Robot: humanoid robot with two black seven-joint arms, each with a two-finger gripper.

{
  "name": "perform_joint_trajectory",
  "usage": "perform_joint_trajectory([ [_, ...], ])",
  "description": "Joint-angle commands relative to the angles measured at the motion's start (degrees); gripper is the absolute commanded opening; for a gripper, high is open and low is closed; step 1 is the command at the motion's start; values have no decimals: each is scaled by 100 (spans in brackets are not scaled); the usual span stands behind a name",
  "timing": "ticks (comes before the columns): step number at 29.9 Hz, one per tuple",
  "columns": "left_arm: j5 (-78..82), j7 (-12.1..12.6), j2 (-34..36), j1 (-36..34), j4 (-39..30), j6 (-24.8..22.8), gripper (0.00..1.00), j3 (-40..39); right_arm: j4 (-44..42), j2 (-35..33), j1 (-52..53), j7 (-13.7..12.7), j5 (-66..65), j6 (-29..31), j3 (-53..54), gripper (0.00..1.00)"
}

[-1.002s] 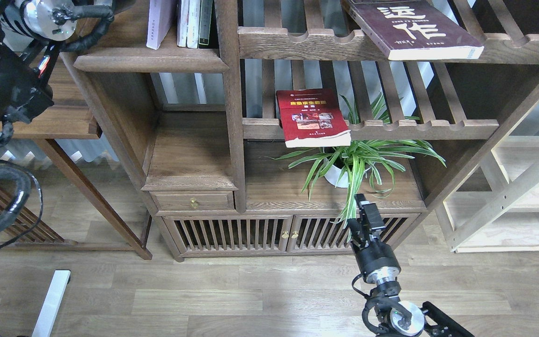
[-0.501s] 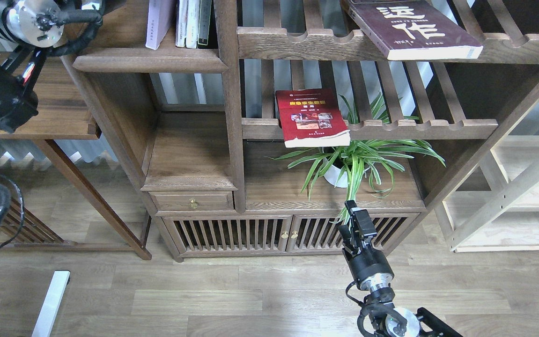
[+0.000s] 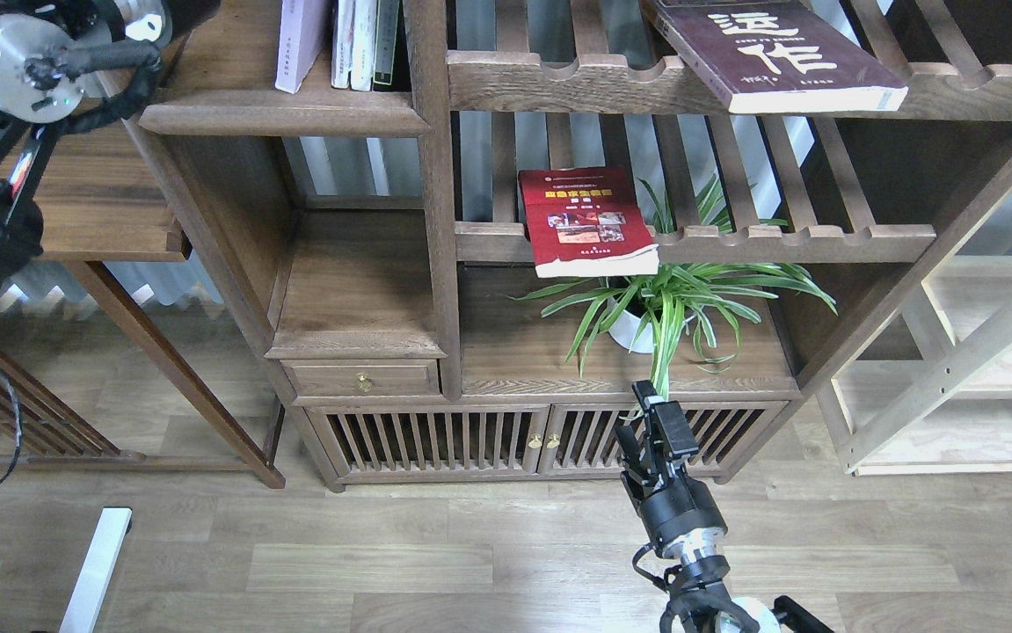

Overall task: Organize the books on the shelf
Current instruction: 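Open the left gripper and pull it back from the shelf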

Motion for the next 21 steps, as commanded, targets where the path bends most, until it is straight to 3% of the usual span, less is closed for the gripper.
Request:
perform_joint_trajectory([
  [1,1,1,2,423,-453,108,74,-351,24,0,66,-10,-21,0,27,99],
  [7,-8,-8,81,1039,-699,73,96,-606,24,0,136,-1,-21,0,184,99],
  [16,-341,-52,10,1163,-920,3,99,-993,77,0,365,-1,-21,0,466,99],
  [21,-517,-105,-7,1162,-911,-418,99,-1072,252,0,374,-1,-21,0,492,99],
])
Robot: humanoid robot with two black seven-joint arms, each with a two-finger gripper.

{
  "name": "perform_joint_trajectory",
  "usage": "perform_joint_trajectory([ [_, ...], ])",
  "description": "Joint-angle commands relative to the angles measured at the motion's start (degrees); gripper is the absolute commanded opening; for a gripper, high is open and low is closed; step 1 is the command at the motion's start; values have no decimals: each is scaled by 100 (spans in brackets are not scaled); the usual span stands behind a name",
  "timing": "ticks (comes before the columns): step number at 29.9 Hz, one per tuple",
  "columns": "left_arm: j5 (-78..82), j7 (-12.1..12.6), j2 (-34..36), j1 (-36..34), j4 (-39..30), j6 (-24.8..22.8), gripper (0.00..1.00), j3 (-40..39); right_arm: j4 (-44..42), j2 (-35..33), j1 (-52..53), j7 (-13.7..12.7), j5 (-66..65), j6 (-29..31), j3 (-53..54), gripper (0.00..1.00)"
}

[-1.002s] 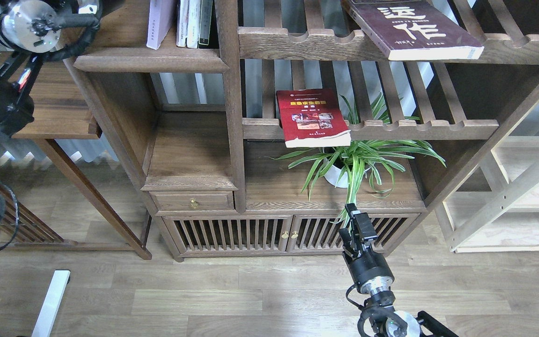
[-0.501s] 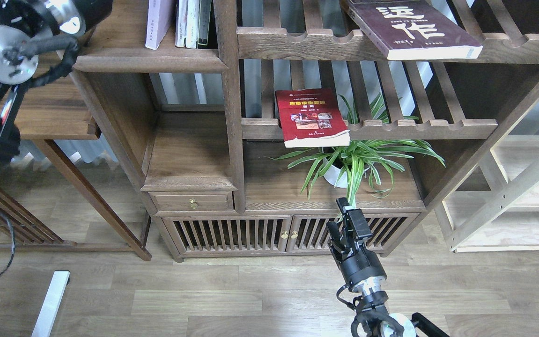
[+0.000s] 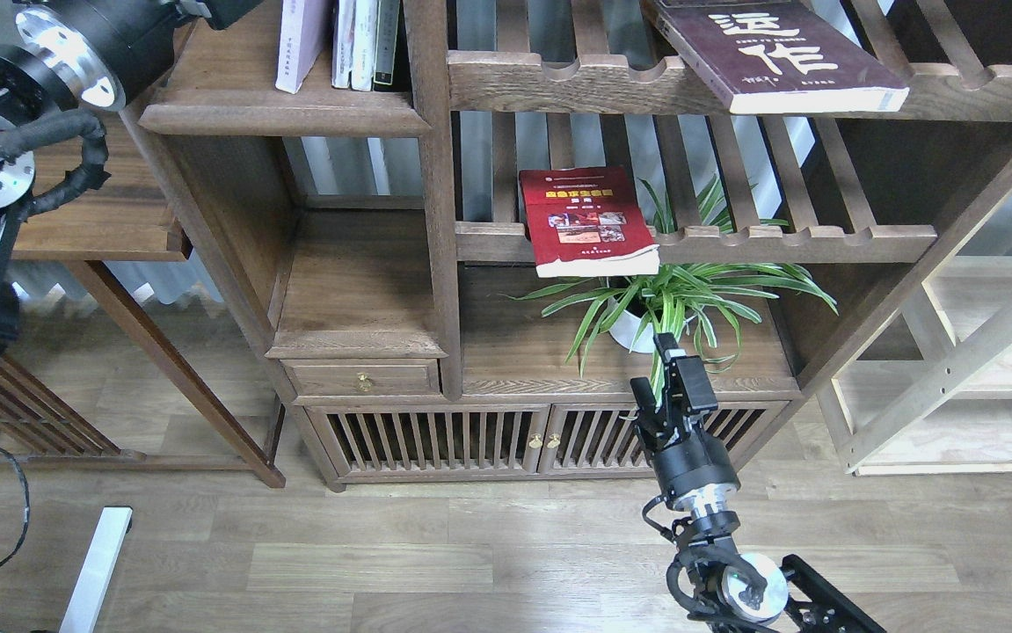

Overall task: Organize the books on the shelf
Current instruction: 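Open the left gripper and pull it back from the shelf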

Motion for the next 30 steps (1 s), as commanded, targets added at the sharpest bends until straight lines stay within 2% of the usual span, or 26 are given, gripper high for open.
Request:
perform_joint_trajectory([
  [1,-210,-51,-14,17,16,-328,99,-67,162,0,5,0,0,0,37,99],
  [4,-613,-253,-119,70,42,-408,98,-67,197,0,67,0,0,0,133,99],
  [6,-929,-481,-320,184,43,-408,98,-76,197,0,137,-8,0,0,177,99],
  [8,-1211,-578,-523,342,16,-417,99,-59,197,0,216,-8,0,0,212,99],
  [12,-1327,-421,-629,614,-10,-487,99,-59,197,0,322,0,0,0,379,99],
  [15,-1335,-158,-612,887,-63,-837,98,-32,197,0,410,-8,9,0,511,99],
  [18,-1344,323,-594,1221,-124,-1242,98,-41,197,0,489,-8,0,0,625,99],
  [22,-1388,323,-795,1537,-212,-1401,98,-233,215,0,603,-26,0,0,670,99],
  [27,-1432,323,-1559,1959,-230,-1489,98,-858,654,0,603,-158,0,0,669,99],
  [30,-1598,323,-1675,2179,-230,-1699,96,-824,777,0,691,-175,0,0,670,99],
])
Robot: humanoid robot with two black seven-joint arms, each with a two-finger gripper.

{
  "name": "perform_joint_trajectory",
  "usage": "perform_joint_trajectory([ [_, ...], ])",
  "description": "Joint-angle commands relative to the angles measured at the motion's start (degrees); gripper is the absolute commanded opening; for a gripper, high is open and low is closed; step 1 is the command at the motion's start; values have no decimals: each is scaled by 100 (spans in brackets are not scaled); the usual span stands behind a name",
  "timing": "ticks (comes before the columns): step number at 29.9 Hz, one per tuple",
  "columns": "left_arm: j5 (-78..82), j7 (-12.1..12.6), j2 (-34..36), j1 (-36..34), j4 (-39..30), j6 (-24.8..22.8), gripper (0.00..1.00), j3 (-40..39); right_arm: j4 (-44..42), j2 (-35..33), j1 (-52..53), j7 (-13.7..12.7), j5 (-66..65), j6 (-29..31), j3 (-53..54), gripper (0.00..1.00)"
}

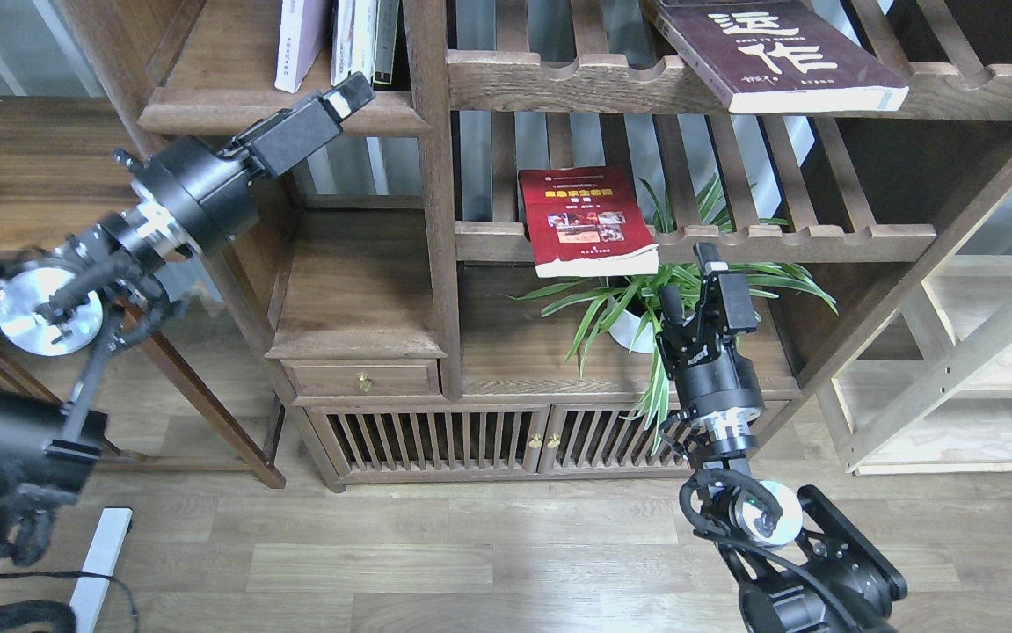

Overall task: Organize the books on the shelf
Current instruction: 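Open the left gripper and pull it back from the shelf, then raise the right gripper toward the dark red book on the top shelf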

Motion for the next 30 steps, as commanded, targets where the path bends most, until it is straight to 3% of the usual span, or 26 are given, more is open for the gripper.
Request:
perform_joint_trajectory([
  [1,-162,0,-137,228,-13,-195,94,17,145,0,94,-20,-2,0,2,99],
  [7,-233,0,-155,281,57,-247,96,26,400,-87,103,-20,-2,0,37,99],
  [21,-180,0,48,598,110,-564,96,-36,691,-2169,15,-29,7,0,398,99],
  [30,-163,0,48,554,250,-564,96,26,875,-2602,58,-91,7,0,318,99],
])
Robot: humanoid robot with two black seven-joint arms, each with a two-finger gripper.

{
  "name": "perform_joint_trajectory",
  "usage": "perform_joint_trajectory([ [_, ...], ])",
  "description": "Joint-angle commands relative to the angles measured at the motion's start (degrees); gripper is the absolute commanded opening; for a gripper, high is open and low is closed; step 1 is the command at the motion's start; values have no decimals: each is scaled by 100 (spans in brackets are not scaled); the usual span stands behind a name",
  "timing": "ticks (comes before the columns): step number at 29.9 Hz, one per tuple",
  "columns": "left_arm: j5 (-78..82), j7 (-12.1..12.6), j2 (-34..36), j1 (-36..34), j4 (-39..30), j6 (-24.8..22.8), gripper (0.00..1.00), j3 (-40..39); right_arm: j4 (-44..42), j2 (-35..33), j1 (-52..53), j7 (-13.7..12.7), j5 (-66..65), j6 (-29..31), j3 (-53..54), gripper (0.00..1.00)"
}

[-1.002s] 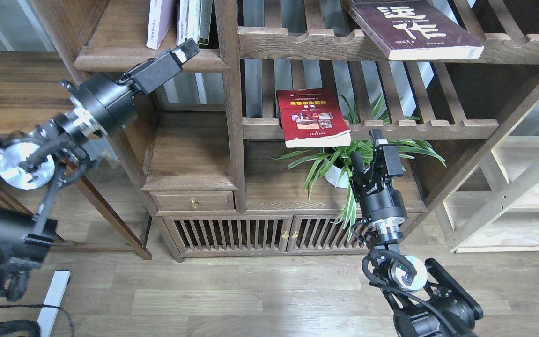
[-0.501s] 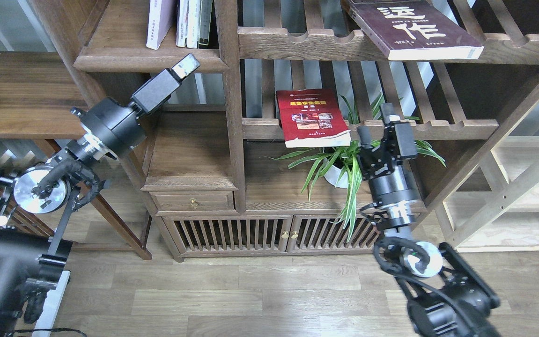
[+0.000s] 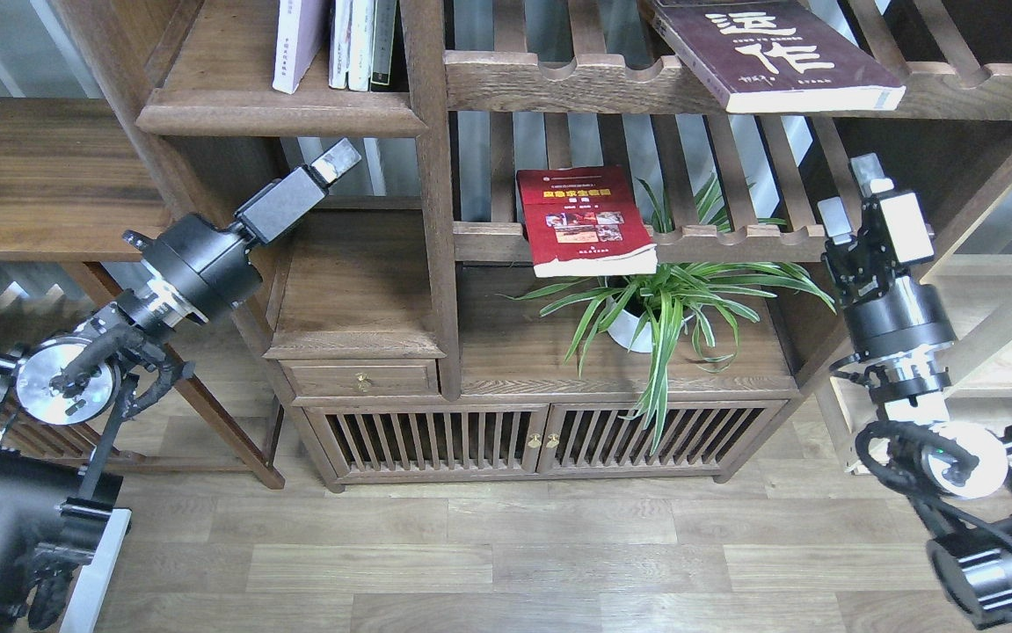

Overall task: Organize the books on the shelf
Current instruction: 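Raise the right gripper toward the dark red book on the top shelf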

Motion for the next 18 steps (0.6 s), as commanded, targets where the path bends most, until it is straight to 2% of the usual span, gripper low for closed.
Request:
perform_joint_trajectory([
  [1,1,0,0,-32,41,0,96,29,56,32,72,-5,0,0,-55,99],
  [6,10,0,9,-32,50,0,96,29,38,331,468,13,-9,-102,-64,99],
  [18,10,0,123,-40,50,-9,97,38,-94,305,996,4,-9,-260,-161,99],
])
